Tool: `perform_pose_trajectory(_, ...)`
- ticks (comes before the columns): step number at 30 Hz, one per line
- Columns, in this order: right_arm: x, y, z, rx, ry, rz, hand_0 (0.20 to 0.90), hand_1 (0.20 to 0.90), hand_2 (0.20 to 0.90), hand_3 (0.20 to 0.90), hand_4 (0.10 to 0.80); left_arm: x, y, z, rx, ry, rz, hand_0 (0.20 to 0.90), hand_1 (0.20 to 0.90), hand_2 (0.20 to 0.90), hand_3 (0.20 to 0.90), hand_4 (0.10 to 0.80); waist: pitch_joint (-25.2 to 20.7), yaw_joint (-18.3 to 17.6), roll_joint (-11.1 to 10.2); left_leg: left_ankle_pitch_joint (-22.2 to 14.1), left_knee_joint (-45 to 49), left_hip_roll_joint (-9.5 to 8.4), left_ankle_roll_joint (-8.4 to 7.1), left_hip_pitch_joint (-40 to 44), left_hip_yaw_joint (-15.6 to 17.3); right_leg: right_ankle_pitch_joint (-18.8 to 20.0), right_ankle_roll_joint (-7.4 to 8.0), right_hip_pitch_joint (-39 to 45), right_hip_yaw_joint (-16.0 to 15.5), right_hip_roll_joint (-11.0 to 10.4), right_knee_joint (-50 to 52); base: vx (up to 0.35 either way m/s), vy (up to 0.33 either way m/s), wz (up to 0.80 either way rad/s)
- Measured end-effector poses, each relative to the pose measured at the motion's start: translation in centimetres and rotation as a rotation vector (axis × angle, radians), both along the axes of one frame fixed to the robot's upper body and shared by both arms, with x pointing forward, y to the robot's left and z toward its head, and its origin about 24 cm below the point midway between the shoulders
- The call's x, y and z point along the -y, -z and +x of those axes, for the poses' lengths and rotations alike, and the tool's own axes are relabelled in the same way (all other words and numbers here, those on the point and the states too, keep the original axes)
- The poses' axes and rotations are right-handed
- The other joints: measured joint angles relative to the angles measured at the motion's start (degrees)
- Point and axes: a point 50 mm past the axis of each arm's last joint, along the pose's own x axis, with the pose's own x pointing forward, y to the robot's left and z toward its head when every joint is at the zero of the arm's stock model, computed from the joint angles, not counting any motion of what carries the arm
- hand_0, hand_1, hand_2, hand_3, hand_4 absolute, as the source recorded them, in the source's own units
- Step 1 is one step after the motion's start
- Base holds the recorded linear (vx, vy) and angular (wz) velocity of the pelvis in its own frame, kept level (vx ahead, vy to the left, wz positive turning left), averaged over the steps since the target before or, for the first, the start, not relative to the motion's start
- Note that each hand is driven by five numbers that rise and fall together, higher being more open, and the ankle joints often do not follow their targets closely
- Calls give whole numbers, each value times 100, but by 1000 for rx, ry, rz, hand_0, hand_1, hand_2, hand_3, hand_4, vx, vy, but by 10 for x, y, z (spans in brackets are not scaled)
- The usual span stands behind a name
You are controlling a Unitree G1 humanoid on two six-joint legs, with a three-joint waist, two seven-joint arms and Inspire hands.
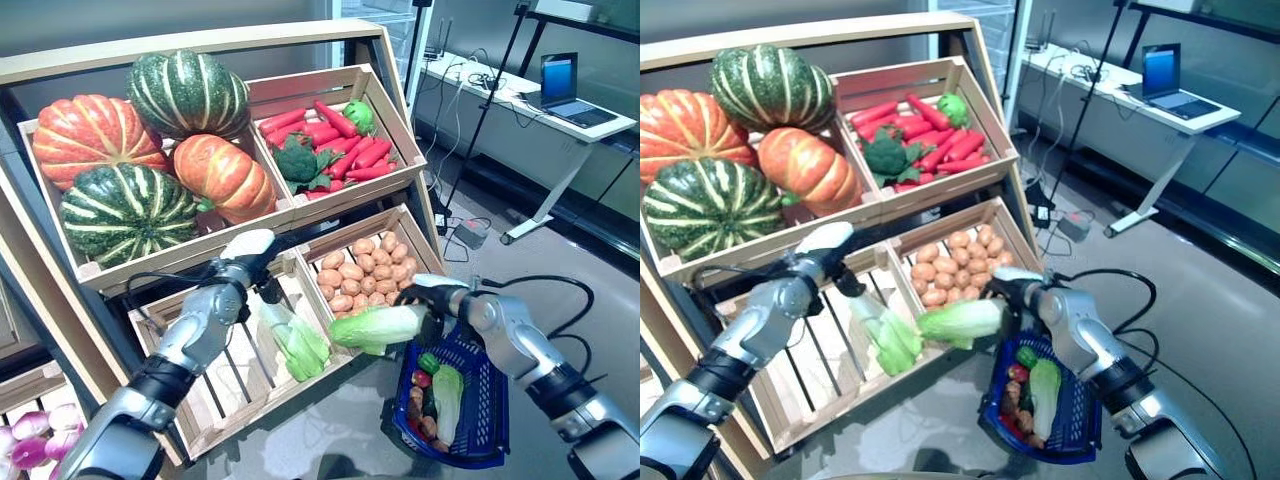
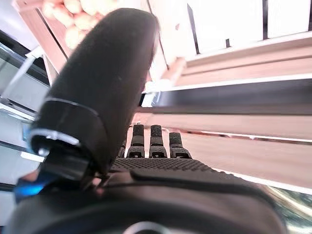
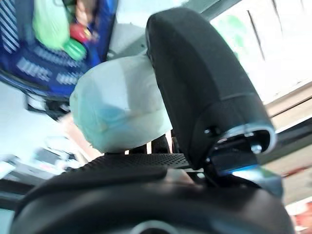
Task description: Put vegetables into the basket
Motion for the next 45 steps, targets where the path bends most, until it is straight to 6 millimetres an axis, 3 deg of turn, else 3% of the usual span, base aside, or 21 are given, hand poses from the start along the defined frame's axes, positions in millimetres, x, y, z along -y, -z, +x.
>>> perform_pose_trajectory(5,31,11,-7,-12,133,-11,300,300,300,300,400,-6,10,-11,-24,3,-1,900,900,900,900,800,3,4,-2,-4,0,0,2,-2,66,5,4,-21,25,1,0,5,-8,-2)
perform_pose_trajectory(9,45,21,-11,-10,221,26,300,300,300,300,400,-8,20,-19,-41,11,-7,900,900,900,900,800,10,6,-10,-10,-1,4,7,-1,127,20,8,-50,82,0,-1,22,-12,-8)
perform_pose_trajectory(13,61,43,-26,-60,325,90,300,300,300,300,400,-14,27,-28,-28,0,-58,900,900,900,900,800,12,12,-11,-23,-2,8,9,-5,147,25,11,-74,116,-2,-2,51,-21,-5)
perform_pose_trajectory(19,99,97,-74,-168,684,261,300,300,300,300,400,-31,42,-50,24,-56,-151,900,900,900,900,800,18,68,-12,-43,-2,27,6,1,231,24,13,-94,130,-3,-3,84,-45,-4)
perform_pose_trajectory(22,110,116,-95,-159,911,386,300,300,300,300,400,-36,49,-58,54,-77,-183,900,900,900,900,800,44,87,5,-50,-3,39,4,-2,279,25,15,-117,131,-4,-21,-13,-40,-8)
perform_pose_trajectory(25,113,128,-101,-96,1107,527,300,300,300,300,400,-37,49,-57,126,-89,-211,900,900,900,900,800,131,130,59,-20,2,51,-5,-274,290,59,32,-403,141,-22,-15,-290,-53,-8)
perform_pose_trajectory(27,115,125,-89,-6,1221,628,300,300,300,300,400,-33,41,-48,208,-93,-233,900,900,900,900,800,276,153,144,89,105,47,38,-716,278,201,-7,-848,93,-38,72,-371,-13,-3)
perform_pose_trajectory(31,116,81,-29,304,1320,815,300,300,300,300,400,-18,12,-15,367,-65,-271,900,900,900,900,800,1277,107,477,160,637,45,119,-1568,241,405,-69,-1553,6,-97,347,-220,-16,8)
perform_pose_trajectory(34,110,57,-4,431,1307,906,300,300,300,300,400,-11,1,-8,420,-50,-285,900,900,900,900,800,1771,128,578,42,1020,116,110,-1826,210,243,-149,-1825,-70,-104,787,-108,-28,4)
perform_pose_trajectory(37,112,39,9,525,1317,974,300,300,300,300,400,-11,-4,-6,464,-63,-308,900,900,900,900,800,2072,137,583,-227,1729,191,96,-2311,94,-240,-229,-2422,-181,-219,1830,-116,-29,13)
perform_pose_trajectory(39,117,32,11,583,1365,1021,300,300,300,300,400,-12,-4,-7,489,-78,-309,900,900,900,900,800,2161,182,534,-586,2541,203,97,-2785,53,-760,-260,-2983,-204,-440,2905,-90,-15,12)
perform_pose_trajectory(45,130,12,20,664,1388,1022,300,300,300,300,400,-10,-14,-4,574,-83,-316,900,900,900,900,800,2236,246,564,-1511,4638,266,122,-4007,-77,-1746,-385,-4186,-208,-908,5048,-53,-10,6)
